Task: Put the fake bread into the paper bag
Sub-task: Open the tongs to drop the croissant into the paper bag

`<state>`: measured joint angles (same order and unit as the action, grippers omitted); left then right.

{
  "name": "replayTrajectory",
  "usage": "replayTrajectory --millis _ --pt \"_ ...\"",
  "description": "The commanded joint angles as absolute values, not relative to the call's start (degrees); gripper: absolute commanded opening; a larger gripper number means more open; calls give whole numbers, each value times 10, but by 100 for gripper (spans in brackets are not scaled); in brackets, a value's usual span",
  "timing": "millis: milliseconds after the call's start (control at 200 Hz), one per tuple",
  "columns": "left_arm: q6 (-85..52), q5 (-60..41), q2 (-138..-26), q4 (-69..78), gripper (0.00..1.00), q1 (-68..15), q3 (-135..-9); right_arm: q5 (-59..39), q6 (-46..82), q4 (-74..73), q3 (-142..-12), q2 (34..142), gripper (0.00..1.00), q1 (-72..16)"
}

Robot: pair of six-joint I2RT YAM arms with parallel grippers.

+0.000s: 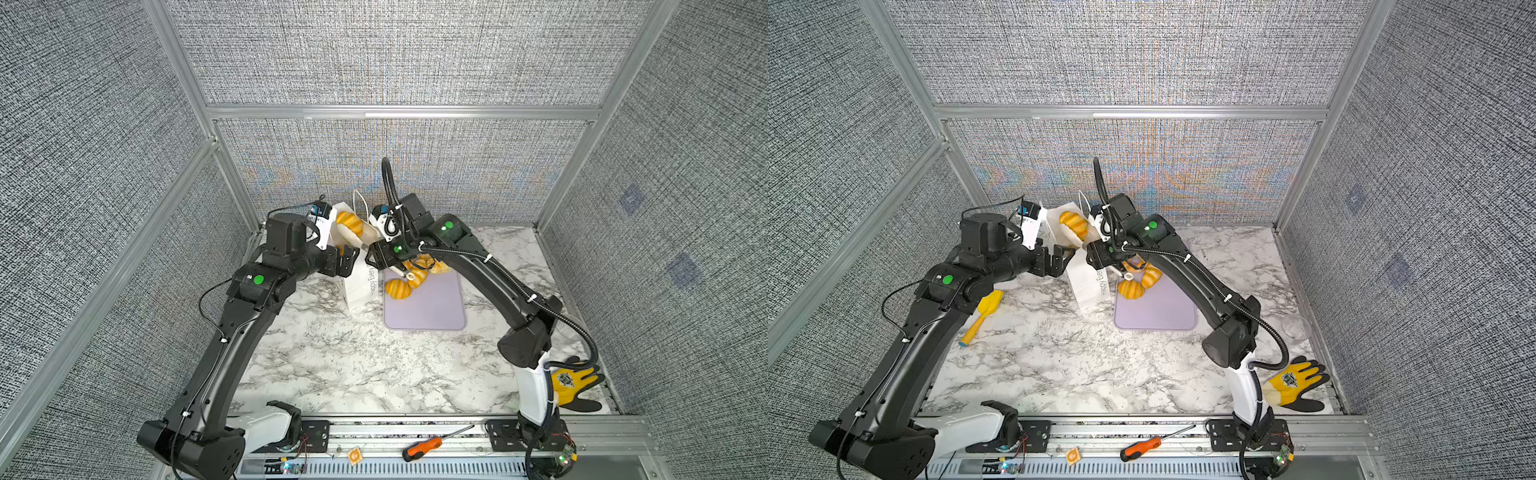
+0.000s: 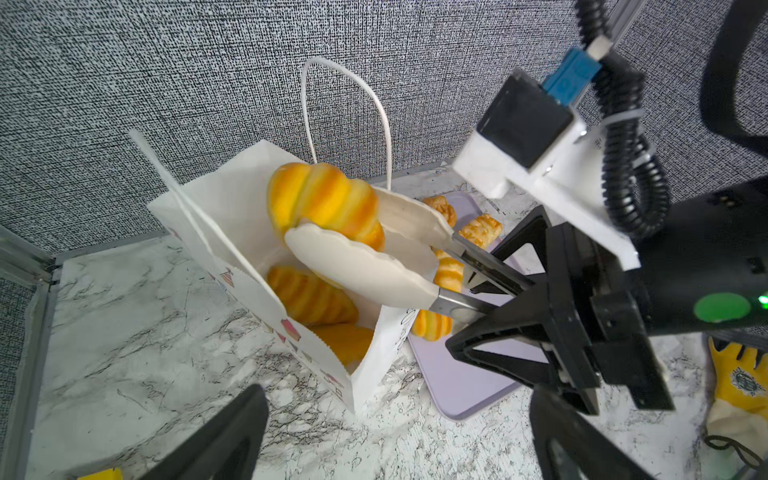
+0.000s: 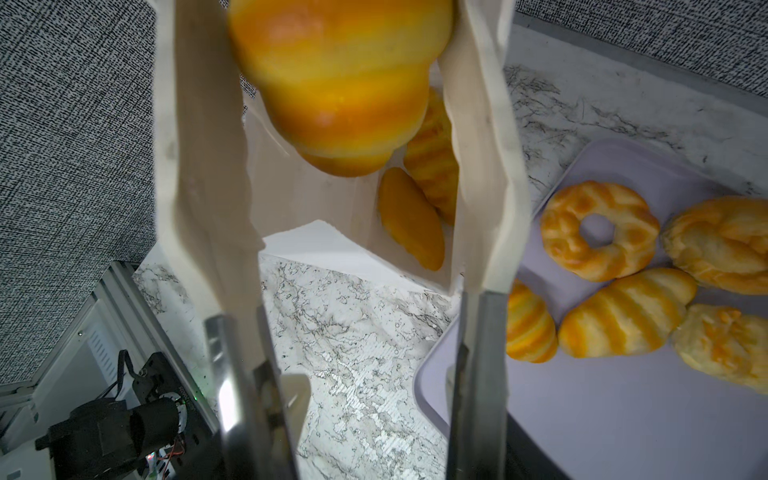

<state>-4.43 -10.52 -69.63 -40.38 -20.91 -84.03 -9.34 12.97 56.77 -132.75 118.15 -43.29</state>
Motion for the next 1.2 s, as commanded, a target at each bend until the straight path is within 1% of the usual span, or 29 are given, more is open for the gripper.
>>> replayTrajectory --millis 0,110,380,645,810,956,1196 --pt "-40 -109 -693 -386 99 -209 -833 -85 134 563 -1328 1178 66 -434" --pt "-38 -114 -685 -371 99 -209 -823 -84 135 563 -1334 1177 66 -434" --pt "-35 -132 -692 -392 99 -210 -838 -76 138 566 -1334 1169 67 -437" --pt "-30 -158 -688 -389 98 -210 -830 -54 125 579 -1321 1136 67 -447" --pt "-38 -187 -685 -373 98 -212 -824 -34 112 581 -1273 1085 67 -448" --pt "-43 -191 -682 -363 98 -220 -820 -8 101 589 -1233 1040 67 -448" --pt "-46 -183 -682 -357 98 -251 -814 24 71 586 -1108 957 67 -442"
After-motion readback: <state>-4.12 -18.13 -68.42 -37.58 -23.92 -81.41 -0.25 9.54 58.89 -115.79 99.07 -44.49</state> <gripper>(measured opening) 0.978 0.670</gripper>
